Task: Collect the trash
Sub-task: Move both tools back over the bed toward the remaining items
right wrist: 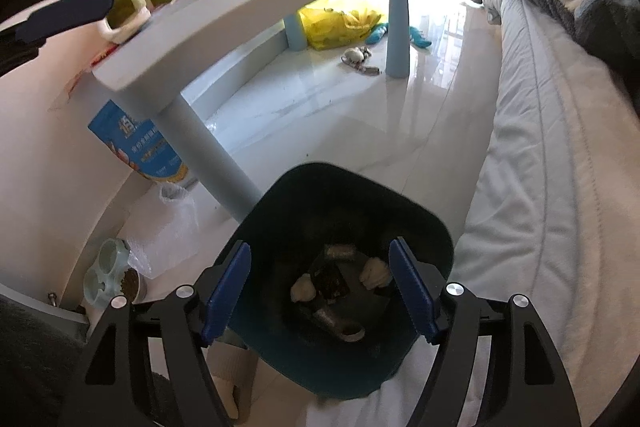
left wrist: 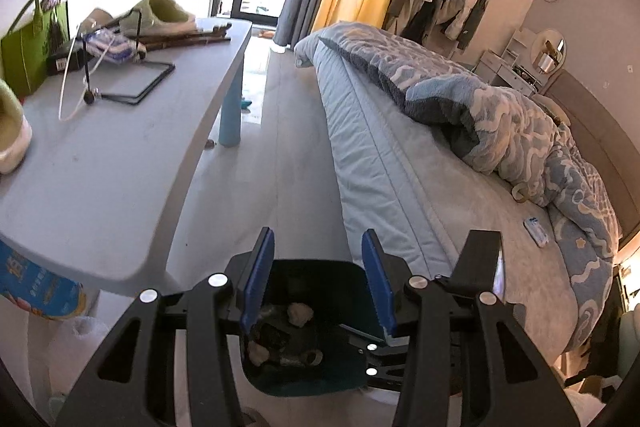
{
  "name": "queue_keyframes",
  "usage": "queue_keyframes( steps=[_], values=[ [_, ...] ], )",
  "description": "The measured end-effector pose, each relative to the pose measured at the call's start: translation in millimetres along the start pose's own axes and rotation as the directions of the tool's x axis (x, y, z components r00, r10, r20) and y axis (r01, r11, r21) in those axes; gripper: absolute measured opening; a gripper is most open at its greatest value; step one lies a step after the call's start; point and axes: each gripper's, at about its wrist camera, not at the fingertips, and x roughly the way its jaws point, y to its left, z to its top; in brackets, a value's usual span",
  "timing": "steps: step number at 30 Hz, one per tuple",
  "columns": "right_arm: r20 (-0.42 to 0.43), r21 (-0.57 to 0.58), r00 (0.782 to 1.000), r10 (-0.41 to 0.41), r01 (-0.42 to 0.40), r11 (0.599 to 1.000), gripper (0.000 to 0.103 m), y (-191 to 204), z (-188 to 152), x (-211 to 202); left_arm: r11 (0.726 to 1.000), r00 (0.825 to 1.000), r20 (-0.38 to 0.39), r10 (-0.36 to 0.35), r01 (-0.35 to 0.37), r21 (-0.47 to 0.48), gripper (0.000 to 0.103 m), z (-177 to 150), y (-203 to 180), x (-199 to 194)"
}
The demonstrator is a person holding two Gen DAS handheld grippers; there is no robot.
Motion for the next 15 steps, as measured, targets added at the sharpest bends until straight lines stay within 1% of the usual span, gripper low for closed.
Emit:
queue_keyframes(
  steps=[3,5,7,15],
  values=[
    [0.030,-0.001,1.000,-0.001,0.001,1.000,0.073,-5.7,4.6,-12.0,1.000,1.000,0.017,0.013,-0.014,0.020,0.048,6.3,-9.9,-1.1],
    [0.050,0.002,0.999,-0.003,0.003,1.000,0.072,-10.7,7.3,-19.8,1.000,1.000,0.021,0.010,-0.010,0.025,0.048,9.3,-16.2,-0.5],
    [0.069,0.008,0.998,-0.005,0.004,1.000,0.067,-17.8,10.0,-28.0,1.000,1.000,0.024,0.001,-0.001,0.027,0.048,11.9,-22.1,1.3],
    [0.112,0.028,0.993,-0.030,0.027,0.999,0.061,-47.4,10.3,-53.2,0.999,0.999,0.034,-0.034,0.033,0.043,0.048,23.6,-54.1,14.5]
  ],
)
